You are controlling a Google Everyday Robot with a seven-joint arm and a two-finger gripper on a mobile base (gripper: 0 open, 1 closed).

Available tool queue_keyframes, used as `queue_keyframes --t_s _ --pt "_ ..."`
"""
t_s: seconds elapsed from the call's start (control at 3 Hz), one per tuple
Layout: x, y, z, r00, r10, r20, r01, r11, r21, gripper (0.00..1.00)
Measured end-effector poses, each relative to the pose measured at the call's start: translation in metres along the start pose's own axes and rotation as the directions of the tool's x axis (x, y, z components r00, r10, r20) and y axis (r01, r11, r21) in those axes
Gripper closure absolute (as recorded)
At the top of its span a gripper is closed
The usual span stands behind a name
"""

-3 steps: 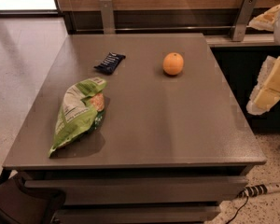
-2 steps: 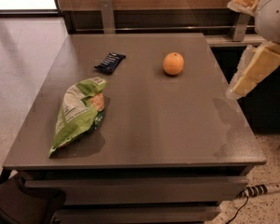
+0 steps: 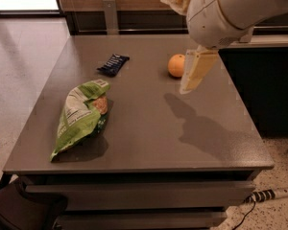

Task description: Pick green rice chip bag

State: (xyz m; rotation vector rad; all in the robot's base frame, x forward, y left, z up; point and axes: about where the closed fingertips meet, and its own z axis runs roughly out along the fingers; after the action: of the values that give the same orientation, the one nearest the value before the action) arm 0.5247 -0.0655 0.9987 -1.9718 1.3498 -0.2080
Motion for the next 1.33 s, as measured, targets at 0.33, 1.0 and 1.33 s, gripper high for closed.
queue_keyframes --t_s 0.33,1.0,1.33 --pt "-0.011 0.008 0.042 0.997 -0.073 -0.001 0.073 0.9971 -0.023 0.00" --pt "-0.018 0.004 0.052 0.995 -0.098 0.021 0.099 0.9930 -0.065 0.00" --pt "-0.043 -0.008 0.080 0.978 -0.178 0.106 0.193 0.9673 -0.164 0.00"
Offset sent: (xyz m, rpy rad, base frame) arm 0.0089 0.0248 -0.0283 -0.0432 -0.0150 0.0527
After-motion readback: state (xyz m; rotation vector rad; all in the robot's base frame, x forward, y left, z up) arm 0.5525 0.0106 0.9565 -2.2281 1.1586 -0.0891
